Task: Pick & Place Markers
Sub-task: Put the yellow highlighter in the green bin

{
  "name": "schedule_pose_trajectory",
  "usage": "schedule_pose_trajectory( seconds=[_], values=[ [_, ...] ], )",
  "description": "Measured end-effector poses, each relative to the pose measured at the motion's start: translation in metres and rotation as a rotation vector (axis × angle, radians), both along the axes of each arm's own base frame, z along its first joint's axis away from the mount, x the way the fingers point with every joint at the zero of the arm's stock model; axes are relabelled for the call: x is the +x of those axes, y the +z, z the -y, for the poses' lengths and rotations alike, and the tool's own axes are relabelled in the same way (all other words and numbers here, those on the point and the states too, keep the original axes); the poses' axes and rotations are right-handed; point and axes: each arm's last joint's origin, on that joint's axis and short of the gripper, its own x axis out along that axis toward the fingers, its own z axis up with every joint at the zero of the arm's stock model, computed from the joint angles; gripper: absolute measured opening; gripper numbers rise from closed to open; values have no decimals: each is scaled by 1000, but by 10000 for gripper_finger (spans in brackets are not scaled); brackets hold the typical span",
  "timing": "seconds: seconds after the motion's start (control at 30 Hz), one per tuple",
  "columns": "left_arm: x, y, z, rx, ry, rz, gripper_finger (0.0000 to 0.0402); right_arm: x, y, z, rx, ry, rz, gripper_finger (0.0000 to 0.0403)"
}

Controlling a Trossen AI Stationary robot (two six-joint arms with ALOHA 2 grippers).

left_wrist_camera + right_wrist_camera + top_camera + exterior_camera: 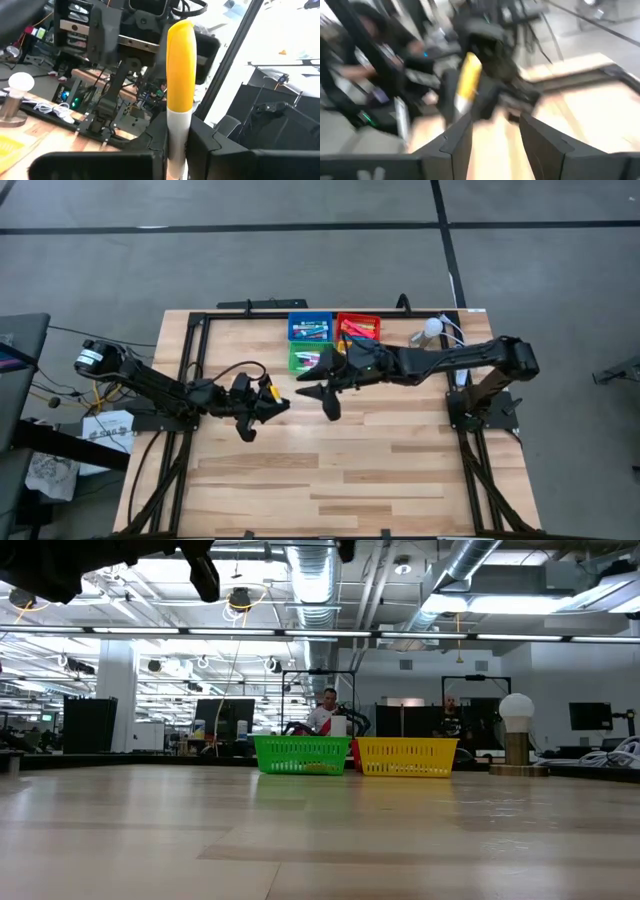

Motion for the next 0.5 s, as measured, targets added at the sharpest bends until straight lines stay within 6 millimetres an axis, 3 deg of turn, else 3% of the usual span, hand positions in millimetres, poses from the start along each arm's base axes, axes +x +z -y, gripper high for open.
schedule_pose_trajectory(
  seconds=[0.27, 0.5],
  values=[
    [1, -4, 0, 12, -1, -40, 36, -31, 4, 3, -131, -14, -188, 113],
    [1, -5, 0, 15, -1, -52, 37, -69, 6, 13, -115, -49, -155, 108]
  ],
)
